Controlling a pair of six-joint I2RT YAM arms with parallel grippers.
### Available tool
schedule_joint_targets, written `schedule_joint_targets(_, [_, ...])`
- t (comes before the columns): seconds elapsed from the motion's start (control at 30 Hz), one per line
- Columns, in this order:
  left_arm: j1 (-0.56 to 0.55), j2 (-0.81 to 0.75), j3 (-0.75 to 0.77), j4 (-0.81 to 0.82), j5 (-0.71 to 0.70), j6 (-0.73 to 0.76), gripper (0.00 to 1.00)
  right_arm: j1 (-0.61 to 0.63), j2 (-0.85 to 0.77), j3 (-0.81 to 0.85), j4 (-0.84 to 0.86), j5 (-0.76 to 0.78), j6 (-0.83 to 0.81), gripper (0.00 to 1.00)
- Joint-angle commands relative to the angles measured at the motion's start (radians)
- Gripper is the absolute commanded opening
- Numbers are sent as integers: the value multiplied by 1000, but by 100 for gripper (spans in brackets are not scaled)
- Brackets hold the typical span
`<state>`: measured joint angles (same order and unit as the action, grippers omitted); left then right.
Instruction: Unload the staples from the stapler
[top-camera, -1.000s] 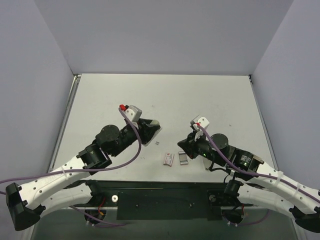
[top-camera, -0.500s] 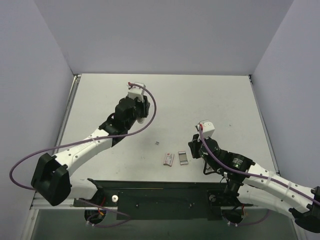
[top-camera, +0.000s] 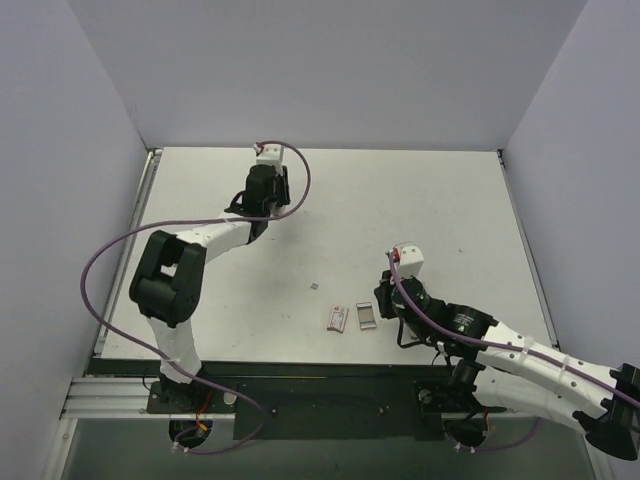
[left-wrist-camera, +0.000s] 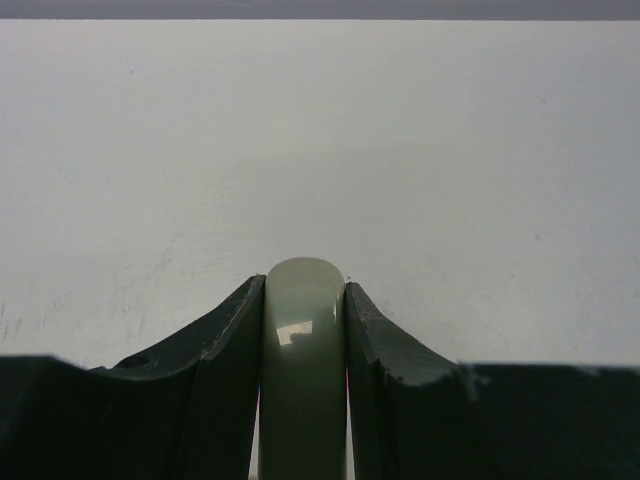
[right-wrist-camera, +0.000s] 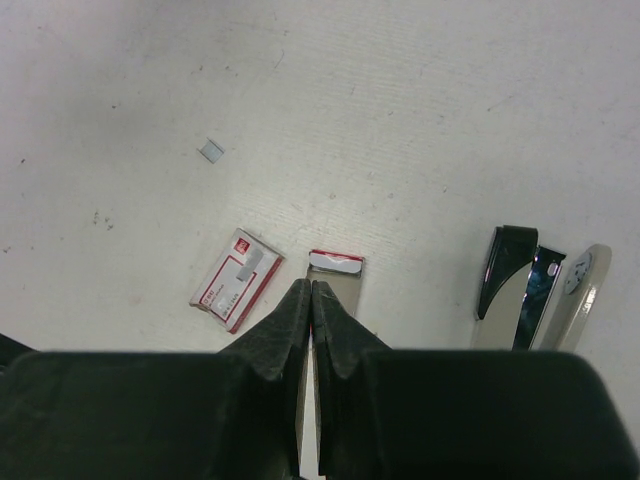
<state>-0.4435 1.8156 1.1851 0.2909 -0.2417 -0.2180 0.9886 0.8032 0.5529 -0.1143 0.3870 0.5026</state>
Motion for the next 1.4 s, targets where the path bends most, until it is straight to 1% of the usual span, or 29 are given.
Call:
schedule_joint_targets(0.0, [61,140,162,67,10,-56,0,-8,30,10,38,-17,27,0])
schedule_joint_targets(0.03, [75,163,188,68,21,-67,0,-7,36,12,41,-20,27,0])
schedule_joint_targets(0.13, [92,243,228,70,-10,-67,0,-10,50,13,41,-22,21,0])
schedule_joint_targets(0.2, [104,295,301,12,-13,-69,0,-11,53,13,41,-17,17,0])
schedule_joint_targets(0.23, [107,316,351,-43,-16,-75,1,-13,54,13,41,-16,17,0])
schedule_joint_targets(0.27, [114,347,382,-65,-5,-76,5,-15,53,12,41,-14,16,0])
schedule_joint_targets(0.37, [123,395,465,-125,19,-77,9,-22,59,13,48,-20,16,0])
schedule_joint_targets(0.43, [129,422,508,-166,24,-83,15,-25,62,16,50,-26,16,0])
schedule_joint_targets(0.5, [135,453,556,-215,45,-89,21,-27,60,16,50,-30,17,0])
schedule_joint_targets(0.53, [140,474,594,-232,53,-96,27,-28,63,15,51,-30,17,0])
schedule_joint_targets(0.6, [146,504,637,-288,79,-101,32,-33,65,15,48,-33,22,2])
schedule_joint_targets(0.63, [149,513,648,-289,82,-103,34,-37,64,15,48,-36,25,5])
schedule_joint_targets(0.67, [150,519,653,-289,88,-101,40,-36,65,15,47,-39,25,6])
schedule_joint_targets(0.7, [150,521,653,-289,93,-101,42,-39,62,16,45,-40,27,9])
schedule_joint_targets(0.73, [150,522,651,-289,96,-96,48,-39,60,18,42,-42,27,10])
schedule_joint_targets(0.77, [150,521,648,-289,100,-93,50,-42,60,19,39,-42,27,11])
schedule_joint_targets(0.8, [150,521,645,-289,101,-92,56,-45,59,21,33,-39,28,13])
schedule_joint_targets(0.83, [150,515,642,-289,102,-90,61,-45,56,24,30,-37,30,18])
schedule_joint_targets(0.87, [150,511,636,-289,101,-86,63,-45,57,27,24,-37,31,20])
schedule_joint_targets(0.9, [150,504,634,-289,101,-84,68,-48,56,30,21,-36,34,23])
schedule_joint_targets(0.93, [150,499,624,-289,101,-80,71,-48,53,31,16,-34,36,24])
schedule_joint_targets(0.97, [152,484,614,-286,101,-78,74,-50,53,36,12,-34,37,28])
schedule_joint_targets(1.0, [154,472,599,-279,101,-77,76,-51,51,44,7,-34,39,31])
schedule_joint_targets(1.03, [155,455,590,-277,105,-78,78,-53,51,48,-7,-28,37,37])
schedule_joint_targets(1.1, [157,415,556,-268,111,-81,80,-54,45,64,-31,-14,37,43])
schedule_joint_targets(1.27, [157,250,466,-260,124,-106,82,-85,21,107,-97,33,33,52])
schedule_joint_targets(1.33, [157,184,421,-275,110,-132,83,-111,17,120,-128,49,42,54])
schedule_joint_targets(1.37, [157,162,386,-283,110,-170,83,-122,19,128,-149,49,45,55])
